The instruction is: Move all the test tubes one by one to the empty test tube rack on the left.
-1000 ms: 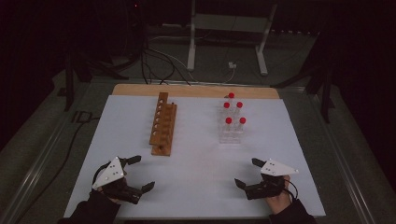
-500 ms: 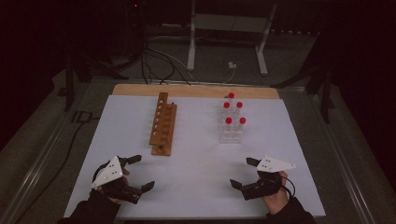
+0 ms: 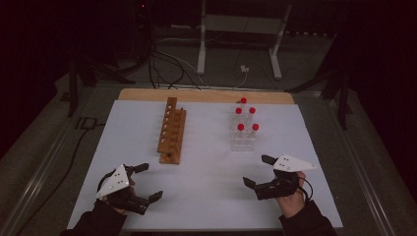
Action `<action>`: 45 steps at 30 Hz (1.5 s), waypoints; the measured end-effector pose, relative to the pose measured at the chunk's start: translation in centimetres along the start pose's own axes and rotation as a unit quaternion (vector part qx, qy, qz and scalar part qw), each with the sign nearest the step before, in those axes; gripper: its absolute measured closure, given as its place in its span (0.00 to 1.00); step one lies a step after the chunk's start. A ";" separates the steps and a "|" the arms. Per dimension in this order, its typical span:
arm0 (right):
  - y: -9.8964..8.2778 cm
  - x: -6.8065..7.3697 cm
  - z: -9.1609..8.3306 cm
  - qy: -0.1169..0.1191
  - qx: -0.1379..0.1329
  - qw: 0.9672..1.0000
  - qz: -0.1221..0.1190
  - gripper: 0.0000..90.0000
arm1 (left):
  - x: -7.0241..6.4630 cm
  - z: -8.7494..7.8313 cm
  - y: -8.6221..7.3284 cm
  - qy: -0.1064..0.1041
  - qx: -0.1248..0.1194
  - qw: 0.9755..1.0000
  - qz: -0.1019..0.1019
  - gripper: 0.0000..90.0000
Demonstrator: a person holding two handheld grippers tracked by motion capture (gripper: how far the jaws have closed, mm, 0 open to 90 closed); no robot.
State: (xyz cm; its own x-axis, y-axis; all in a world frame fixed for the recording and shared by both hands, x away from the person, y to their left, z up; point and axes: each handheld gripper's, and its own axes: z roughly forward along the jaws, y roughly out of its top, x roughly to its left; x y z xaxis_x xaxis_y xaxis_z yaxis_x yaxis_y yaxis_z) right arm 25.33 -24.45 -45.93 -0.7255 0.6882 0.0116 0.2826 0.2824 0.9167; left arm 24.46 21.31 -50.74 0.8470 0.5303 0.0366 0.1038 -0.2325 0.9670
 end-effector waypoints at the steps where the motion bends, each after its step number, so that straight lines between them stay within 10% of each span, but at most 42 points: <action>1: 0.2 -0.2 -0.1 -0.004 -0.003 1.000 -0.001 0.00 | 0.0 0.0 0.0 0.000 0.000 1.000 0.000 0.00; 45: 2.9 -7.6 4.6 -0.116 0.021 0.992 0.049 0.07 | 0.0 -0.1 0.0 -0.005 -0.005 1.000 -0.004 0.00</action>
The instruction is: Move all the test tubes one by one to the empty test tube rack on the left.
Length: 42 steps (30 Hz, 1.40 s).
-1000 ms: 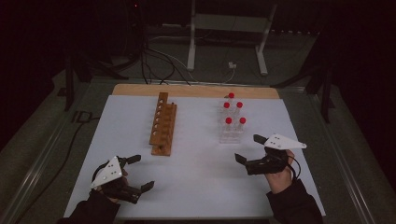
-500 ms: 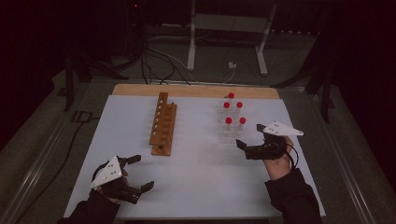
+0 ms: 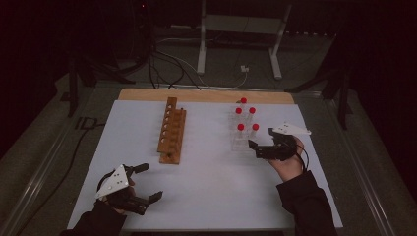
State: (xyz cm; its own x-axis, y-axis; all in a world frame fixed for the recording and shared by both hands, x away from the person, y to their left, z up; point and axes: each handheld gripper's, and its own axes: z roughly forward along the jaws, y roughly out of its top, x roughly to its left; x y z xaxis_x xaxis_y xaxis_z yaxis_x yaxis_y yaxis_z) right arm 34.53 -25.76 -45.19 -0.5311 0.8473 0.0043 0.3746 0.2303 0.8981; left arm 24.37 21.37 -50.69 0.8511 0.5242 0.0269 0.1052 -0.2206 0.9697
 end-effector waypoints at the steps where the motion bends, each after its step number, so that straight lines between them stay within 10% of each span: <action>1: 0.0 -0.1 0.2 -0.001 0.001 1.000 0.002 0.08 | 0.0 0.0 0.0 0.000 0.000 1.000 0.000 0.00; 30: -0.3 -1.6 4.0 -0.024 0.056 0.998 0.008 0.77 | 0.0 0.0 0.0 0.000 -0.001 1.000 0.001 0.00; 42: -0.2 -1.2 4.2 -0.027 0.056 0.998 -0.010 0.83 | 0.0 0.0 0.0 -0.002 0.000 1.000 0.001 0.00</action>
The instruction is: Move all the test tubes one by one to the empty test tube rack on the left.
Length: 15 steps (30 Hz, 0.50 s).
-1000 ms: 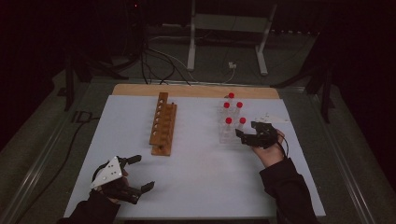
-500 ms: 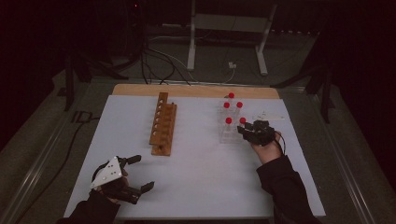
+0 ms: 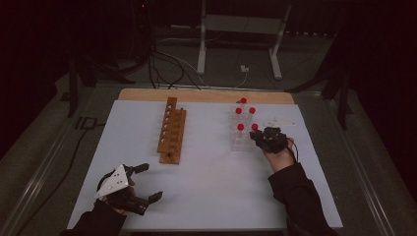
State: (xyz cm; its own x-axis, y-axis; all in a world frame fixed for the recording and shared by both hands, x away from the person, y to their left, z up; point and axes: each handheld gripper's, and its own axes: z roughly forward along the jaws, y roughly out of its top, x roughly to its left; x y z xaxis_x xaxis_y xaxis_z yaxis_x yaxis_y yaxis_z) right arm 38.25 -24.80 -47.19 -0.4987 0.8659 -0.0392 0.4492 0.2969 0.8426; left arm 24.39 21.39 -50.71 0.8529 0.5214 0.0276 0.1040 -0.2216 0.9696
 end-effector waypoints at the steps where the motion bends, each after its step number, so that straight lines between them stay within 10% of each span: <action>1: 0.1 0.1 -0.1 -0.002 -0.001 1.000 -0.001 0.83 | 0.0 0.0 0.0 0.001 0.001 1.000 0.000 0.00; 15: 1.2 0.2 -2.1 -0.006 -0.035 0.999 -0.007 0.83 | 0.0 -0.1 0.1 0.004 0.002 1.000 -0.006 0.00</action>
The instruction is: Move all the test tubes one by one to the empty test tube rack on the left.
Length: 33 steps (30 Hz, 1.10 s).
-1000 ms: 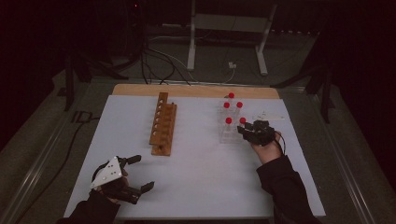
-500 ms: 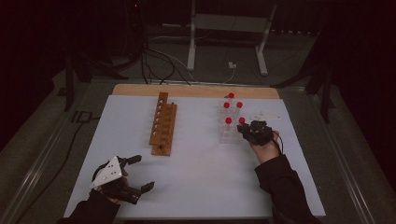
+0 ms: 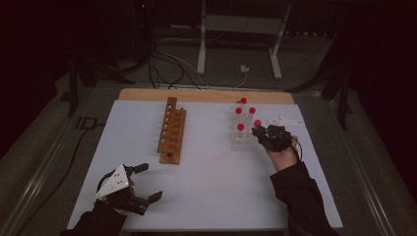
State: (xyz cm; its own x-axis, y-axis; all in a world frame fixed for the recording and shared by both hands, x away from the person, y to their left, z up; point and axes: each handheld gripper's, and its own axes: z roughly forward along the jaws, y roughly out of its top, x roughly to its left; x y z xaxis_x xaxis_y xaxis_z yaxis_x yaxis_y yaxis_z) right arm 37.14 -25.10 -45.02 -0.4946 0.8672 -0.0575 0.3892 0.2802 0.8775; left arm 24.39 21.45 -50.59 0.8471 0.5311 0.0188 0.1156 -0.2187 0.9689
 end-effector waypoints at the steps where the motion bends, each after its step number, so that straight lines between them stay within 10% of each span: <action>1: 0.1 0.0 -0.2 0.001 -0.004 1.000 0.002 0.83 | 0.0 0.0 0.0 0.003 0.000 1.000 -0.002 0.00; 15: 1.9 0.0 -4.4 -0.017 -0.055 0.998 -0.013 0.83 | -0.1 0.2 0.2 -0.003 0.008 1.000 0.004 0.00; 33: 2.2 3.9 -4.6 0.053 -0.030 0.997 -0.056 0.83 | -0.5 0.6 2.8 -0.027 -0.011 1.000 -0.005 0.00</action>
State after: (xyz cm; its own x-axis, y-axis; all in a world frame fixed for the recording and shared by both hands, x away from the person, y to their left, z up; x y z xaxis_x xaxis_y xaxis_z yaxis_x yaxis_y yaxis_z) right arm 32.47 -22.98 -41.12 -0.6136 0.7821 -0.1087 0.2811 0.3450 0.8955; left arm 24.66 20.08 -48.06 0.8726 0.4883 -0.0042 0.1136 -0.1946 0.9743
